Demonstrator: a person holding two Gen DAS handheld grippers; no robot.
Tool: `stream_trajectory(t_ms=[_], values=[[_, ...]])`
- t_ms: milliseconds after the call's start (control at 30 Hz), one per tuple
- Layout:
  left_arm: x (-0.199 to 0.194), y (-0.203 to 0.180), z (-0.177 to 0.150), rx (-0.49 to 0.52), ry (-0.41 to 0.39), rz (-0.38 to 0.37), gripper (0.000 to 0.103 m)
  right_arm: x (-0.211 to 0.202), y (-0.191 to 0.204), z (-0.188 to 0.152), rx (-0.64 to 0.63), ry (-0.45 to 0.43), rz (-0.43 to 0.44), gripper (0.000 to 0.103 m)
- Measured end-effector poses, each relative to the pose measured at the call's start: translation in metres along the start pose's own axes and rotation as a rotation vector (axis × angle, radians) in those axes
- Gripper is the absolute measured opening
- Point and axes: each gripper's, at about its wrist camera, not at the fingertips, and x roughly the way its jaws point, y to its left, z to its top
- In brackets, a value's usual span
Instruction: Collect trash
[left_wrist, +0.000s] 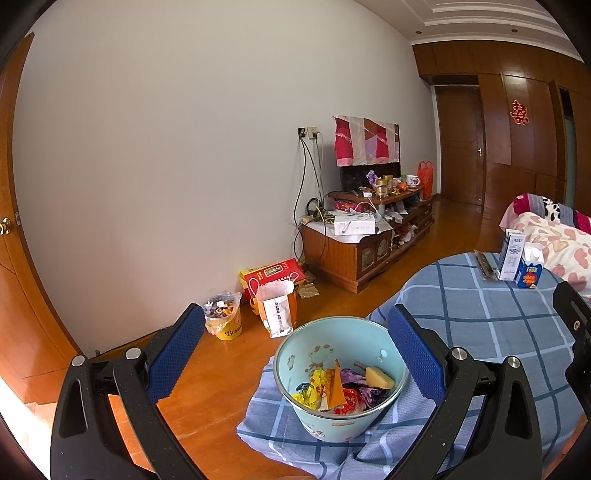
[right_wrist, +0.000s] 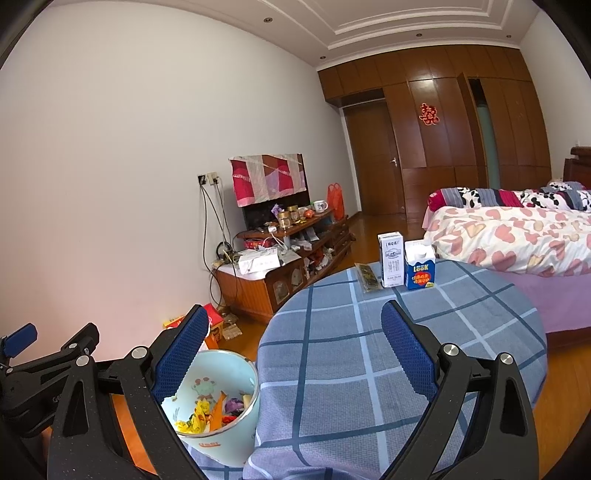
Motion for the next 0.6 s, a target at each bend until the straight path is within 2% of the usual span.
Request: stream_trajectory(t_ms=[233, 367, 467, 600], values=[[0.0013, 0.0006, -0.0015, -0.026, -0.006, -0.011, 0.097, -0.0013, 0.0000, -0.0037, 0.002, -0.002, -0.004, 0.093], [-0.0012, -0.0012, -0.0034, -0.024, -0.035, -0.010, 0.097, -0.0012, 0.0007, -0.0051, 0.003, -0.003, -0.005, 0.093], [0.0021, -0.0024, -0.0054, -0.029, -0.013, -0.047, 0.096, -0.0006, 0.0007, -0.0052, 0.007, -0.001, -0.006, 0.093], [0.0056, -0.0088, -0.0076, -0.007, -0.004, -0.031, 0.096, -0.0001, 0.0012, -0.0058, 0.006, -0.001, -0.008, 0.093]])
